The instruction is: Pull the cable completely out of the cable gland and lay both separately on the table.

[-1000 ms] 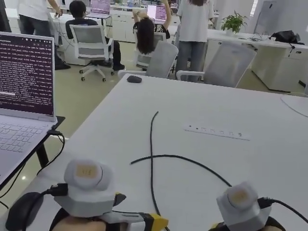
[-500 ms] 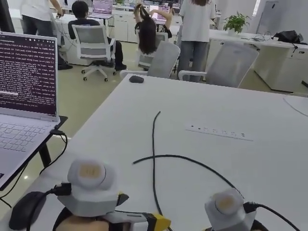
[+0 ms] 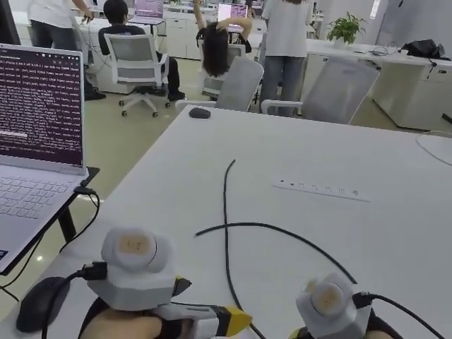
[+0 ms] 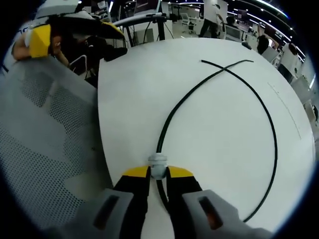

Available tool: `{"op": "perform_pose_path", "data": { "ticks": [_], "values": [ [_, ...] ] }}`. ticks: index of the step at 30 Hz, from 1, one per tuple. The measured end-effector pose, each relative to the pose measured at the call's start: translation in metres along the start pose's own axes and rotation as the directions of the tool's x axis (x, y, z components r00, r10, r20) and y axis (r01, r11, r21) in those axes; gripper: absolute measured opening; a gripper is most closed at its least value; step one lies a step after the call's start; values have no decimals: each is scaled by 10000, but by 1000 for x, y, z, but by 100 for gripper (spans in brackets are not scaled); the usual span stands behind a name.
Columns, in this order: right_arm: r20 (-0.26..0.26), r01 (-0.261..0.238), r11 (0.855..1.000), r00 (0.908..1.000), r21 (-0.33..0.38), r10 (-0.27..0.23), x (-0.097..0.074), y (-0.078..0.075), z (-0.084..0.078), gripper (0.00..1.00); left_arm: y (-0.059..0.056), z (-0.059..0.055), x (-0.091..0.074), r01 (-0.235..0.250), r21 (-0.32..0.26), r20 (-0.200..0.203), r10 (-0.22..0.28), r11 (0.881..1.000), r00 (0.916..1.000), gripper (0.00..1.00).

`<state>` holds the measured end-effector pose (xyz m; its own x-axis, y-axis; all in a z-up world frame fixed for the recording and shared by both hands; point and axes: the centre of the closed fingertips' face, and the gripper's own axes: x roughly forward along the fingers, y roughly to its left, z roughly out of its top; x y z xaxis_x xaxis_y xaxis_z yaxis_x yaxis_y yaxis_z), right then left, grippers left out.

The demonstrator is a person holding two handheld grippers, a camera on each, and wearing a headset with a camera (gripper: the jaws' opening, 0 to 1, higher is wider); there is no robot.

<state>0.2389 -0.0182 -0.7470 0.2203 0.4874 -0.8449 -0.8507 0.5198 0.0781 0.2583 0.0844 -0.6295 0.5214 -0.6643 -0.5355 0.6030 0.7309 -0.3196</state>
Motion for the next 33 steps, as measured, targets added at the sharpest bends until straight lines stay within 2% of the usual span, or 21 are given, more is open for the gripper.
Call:
{"op": "perform_pose_path", "data": {
  "ticks": [1,6,8,12,13,14,16,17,19,20,23,24,27,28,29,30,32,33],
  "values": [
    [35,94,9996,10000,-252,-93,-5,-2,2,11,0,0,0,16,29,12,-16,10000,10000,75],
    [266,189,9979,9995,-616,-173,-24,-5,8,11,-7,3,1,205,319,80,-208,9993,9998,73],
    [404,355,9936,9987,-1077,-313,-33,-7,12,11,-10,5,1,288,523,132,-295,9982,9995,71],
    [455,316,9772,9987,-2099,-225,-52,-3,17,10,-21,10,3,684,1142,267,-719,9911,9971,68],
    [497,326,9652,9986,-2595,-204,-58,-1,19,10,-26,14,3,856,1323,422,-919,9875,9949,68],
    [533,351,9612,9984,-2738,-212,-60,0,20,10,-28,15,3,902,1384,468,-975,9863,9941,67],
    [691,469,9455,9973,-3221,-259,-75,4,25,10,-40,20,3,1373,1759,601,-1499,9748,9869,65],
    [791,495,9450,9966,-3233,-252,-80,6,27,10,-45,21,3,1575,1850,630,-1716,9700,9831,64],
    [990,537,9364,9949,-3467,-204,-91,11,33,10,-58,22,4,2203,2062,542,-2359,9534,9703,60],
    [1100,634,9229,9937,-3797,-230,-98,13,36,10,-62,23,4,2377,2341,365,-2529,9427,9668,58],
    [1212,770,9012,9922,-4266,-274,-109,19,42,10,-73,28,4,2656,3127,90,-2824,9120,9592,54],
    [1307,893,8824,9909,-4619,-318,-114,21,47,10,-76,29,4,2772,3212,14,-2932,9055,9561,53],
    [1408,1026,8648,9893,-4915,-374,-123,28,54,10,-86,31,6,3070,3337,-261,-3168,8913,9481,50],
    [1549,1047,8592,9875,-5009,-301,-127,32,59,10,-90,32,7,3212,3431,-304,-3314,8826,9430,49],
    [1651,1079,8551,9859,-5070,-265,-130,35,62,10,-97,32,7,3518,3545,-428,-3608,8663,9317,47],
    [1799,1169,8458,9834,-5205,-252,-134,38,67,10,-99,33,7,3605,3566,-466,-3689,8619,9283,46],
    [1901,1200,8303,9816,-5443,-173,-139,44,71,10,-105,35,7,3843,3717,-624,-3903,8451,9186,41],
    [1965,1254,8160,9804,-5643,-147,-142,47,74,10,-108,35,7,4004,3670,-713,-4037,8396,9121,39]
  ]
}}
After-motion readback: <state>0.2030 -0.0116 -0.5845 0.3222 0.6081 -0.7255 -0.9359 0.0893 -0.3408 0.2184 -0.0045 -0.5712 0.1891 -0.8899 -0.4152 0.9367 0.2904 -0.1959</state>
